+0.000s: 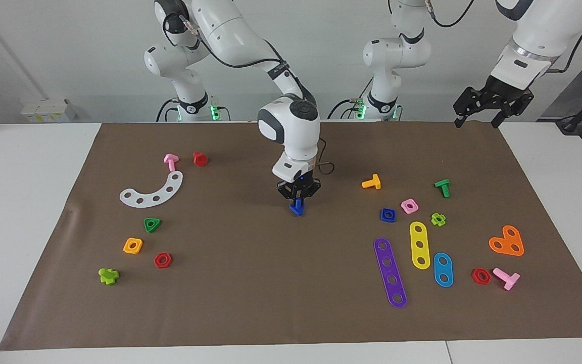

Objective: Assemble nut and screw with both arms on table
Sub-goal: 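Carry the blue nut to the table centre and release it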

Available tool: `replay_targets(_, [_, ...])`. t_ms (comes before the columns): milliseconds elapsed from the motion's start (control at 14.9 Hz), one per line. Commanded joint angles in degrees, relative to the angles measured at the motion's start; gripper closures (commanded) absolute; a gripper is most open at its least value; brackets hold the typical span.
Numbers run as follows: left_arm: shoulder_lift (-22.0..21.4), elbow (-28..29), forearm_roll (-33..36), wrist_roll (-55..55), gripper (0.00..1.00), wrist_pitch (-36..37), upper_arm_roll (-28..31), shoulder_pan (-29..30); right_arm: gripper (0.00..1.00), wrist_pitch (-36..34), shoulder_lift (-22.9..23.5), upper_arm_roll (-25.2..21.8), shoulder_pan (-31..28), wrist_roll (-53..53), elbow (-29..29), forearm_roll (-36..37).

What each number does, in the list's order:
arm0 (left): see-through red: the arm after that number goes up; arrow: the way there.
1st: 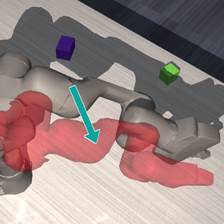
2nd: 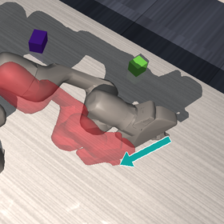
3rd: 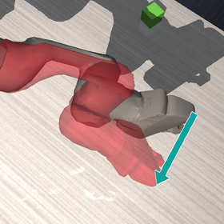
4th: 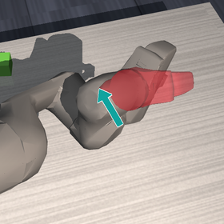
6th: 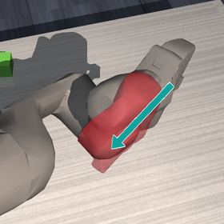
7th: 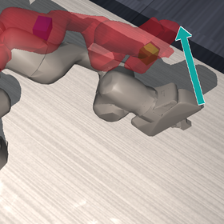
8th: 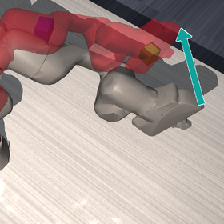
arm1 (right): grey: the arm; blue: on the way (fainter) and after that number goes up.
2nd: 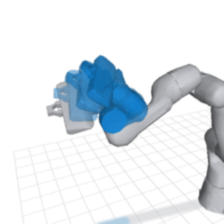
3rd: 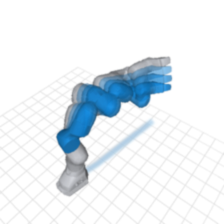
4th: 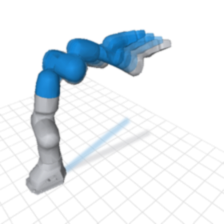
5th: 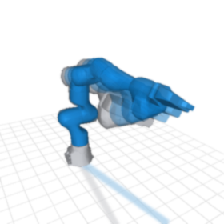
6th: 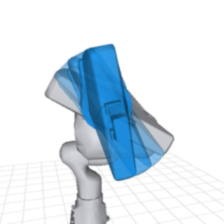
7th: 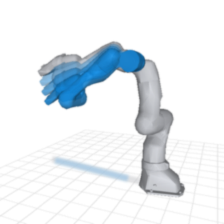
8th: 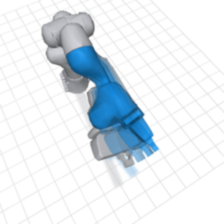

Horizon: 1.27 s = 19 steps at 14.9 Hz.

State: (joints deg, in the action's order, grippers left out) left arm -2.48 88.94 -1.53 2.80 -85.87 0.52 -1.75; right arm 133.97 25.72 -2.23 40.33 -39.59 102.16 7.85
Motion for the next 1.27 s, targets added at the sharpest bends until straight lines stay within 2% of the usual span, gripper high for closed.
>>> replay_targets(0, [-1.2,1.3,-0.6,0.7,0.00,0.2,0.6,-0.5,0.13,1.6,-1.1,-0.1,0.1,-4.3,2.0,0.6])
replay_targets(67, [-1.1,1.3,-0.6,0.7,0.00,0.2,0.6,-0.5,0.00,1.5,-1.2,-0.1,0.2,-4.5,2.3,0.6])
replay_targets(201, [-1.1,1.3,-0.6,0.7,0.00,0.2,0.6,-0.5,0.00,0.9,-2.9,-0.1,-0.2,-5.2,2.0,0.5])
replay_targets(335, [-1.2,1.4,-0.6,0.7,0.00,0.4,0.6,-0.5,0.00,-0.8,-7.5,-0.1,-1.9,-5.4,1.8,0.1])
replay_targets(670, [-1.1,1.3,-0.6,0.4,0.00,0.3,0.6,0.2,0.00,-8.1,-16.1,-0.7,-11.0,-4.4,0.9,0.1])
replay_targets(804, [-1.3,1.5,-0.6,0.9,0.00,1.3,0.6,0.2,0.00,-10.9,-19.8,-0.6,-17.0,1.5,0.8,0.0])
replay_targets(938, [-1.8,2.4,-0.6,0.5,0.00,1.6,0.7,1.8,0.00,-14.9,-22.4,-0.8,-21.6,10.7,-0.6,-4.0])
replay_targets(1205, [-2.3,3.6,-0.6,0.4,0.00,-0.3,0.2,0.8,0.00,-29.7,-24.6,-0.9,-28.5,20.6,-7.8,-6.2])
